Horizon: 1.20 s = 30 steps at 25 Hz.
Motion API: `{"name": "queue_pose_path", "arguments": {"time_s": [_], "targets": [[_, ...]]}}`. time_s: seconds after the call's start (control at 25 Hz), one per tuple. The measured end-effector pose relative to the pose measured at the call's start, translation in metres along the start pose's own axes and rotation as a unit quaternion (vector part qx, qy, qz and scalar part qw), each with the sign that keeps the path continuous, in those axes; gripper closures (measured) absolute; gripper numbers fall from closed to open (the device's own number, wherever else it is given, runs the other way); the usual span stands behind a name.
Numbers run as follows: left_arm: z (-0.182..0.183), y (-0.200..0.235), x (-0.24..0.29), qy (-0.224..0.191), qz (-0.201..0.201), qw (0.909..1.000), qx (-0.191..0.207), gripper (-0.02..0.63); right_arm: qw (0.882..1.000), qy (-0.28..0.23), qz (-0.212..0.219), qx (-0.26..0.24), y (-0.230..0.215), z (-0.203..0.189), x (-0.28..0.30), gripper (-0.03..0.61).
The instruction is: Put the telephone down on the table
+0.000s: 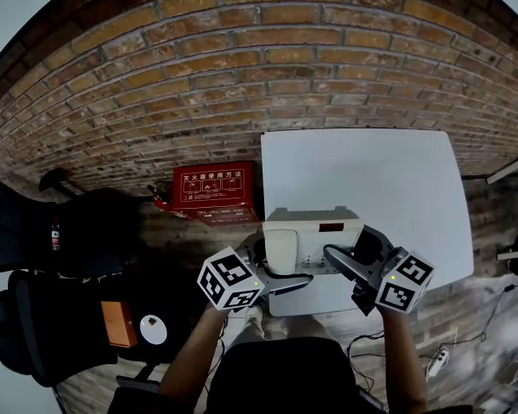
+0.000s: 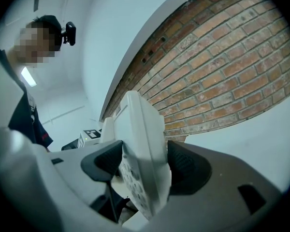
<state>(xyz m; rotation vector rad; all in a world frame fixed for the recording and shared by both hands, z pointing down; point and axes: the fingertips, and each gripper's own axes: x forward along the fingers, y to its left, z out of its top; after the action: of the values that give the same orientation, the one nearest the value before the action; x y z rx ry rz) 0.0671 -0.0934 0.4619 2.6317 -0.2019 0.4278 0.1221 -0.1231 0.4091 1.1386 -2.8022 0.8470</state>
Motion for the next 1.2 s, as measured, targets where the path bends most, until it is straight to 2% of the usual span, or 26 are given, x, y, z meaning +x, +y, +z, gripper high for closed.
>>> {"name": "queue_pose_path", "arguments": {"time_s": [0.76,1.2], "targets": [[-0.04,0.035,0.037,0.031,0.003,0.9979,-0.056,0.149,0.998,0.047,0.003,0.043,-0.053,-0.039,0.015,0.302],[-0.076,0.051,0.049,0.047,0.0,0.994,-0.099,0.149,0.995,0.067,0.002,0.075,-0.076,-0.077,0.026,0.302]]}}
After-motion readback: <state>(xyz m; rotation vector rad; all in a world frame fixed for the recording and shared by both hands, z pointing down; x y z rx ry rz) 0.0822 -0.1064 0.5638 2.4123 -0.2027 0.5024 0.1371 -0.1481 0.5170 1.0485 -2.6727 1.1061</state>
